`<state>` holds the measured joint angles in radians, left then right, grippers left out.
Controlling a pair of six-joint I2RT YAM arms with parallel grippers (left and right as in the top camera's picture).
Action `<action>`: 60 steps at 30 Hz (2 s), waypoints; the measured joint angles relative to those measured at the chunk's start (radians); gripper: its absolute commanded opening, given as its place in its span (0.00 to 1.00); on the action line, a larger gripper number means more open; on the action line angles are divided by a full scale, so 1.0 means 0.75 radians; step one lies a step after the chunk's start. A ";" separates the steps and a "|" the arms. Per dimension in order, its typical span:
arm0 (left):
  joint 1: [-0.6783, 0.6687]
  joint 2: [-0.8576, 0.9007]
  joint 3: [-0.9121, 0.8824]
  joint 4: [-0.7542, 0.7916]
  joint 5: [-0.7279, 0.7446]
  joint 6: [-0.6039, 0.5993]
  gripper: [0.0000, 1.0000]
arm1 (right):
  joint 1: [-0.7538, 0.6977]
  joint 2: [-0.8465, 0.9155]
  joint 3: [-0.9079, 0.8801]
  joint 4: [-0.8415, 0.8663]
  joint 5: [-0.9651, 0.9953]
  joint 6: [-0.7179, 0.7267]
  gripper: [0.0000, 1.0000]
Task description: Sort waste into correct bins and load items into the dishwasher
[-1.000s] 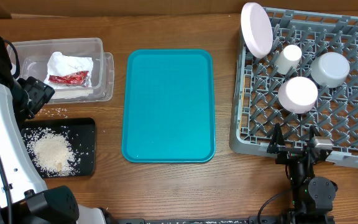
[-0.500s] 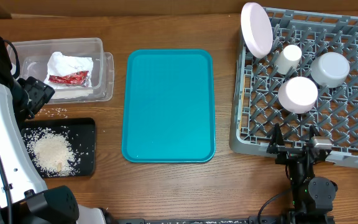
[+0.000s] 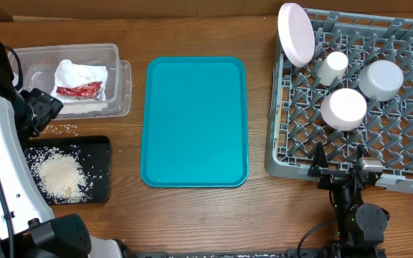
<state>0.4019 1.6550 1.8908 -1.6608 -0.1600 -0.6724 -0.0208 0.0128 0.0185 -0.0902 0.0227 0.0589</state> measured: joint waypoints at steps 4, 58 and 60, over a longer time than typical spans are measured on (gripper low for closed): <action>0.000 0.000 0.000 -0.035 0.000 0.038 1.00 | 0.000 0.000 0.000 0.001 0.000 0.001 1.00; -0.281 -1.509 -2.175 1.720 0.519 0.953 1.00 | -0.005 0.000 0.000 0.001 -0.001 -0.001 1.00; -0.281 -1.580 -2.228 1.793 0.529 0.957 1.00 | -0.005 0.000 0.000 0.000 0.000 -0.001 1.00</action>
<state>0.1913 0.4702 0.2195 -0.3157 0.2371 0.0452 -0.0246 0.0128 0.0185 -0.0902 0.0227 0.0586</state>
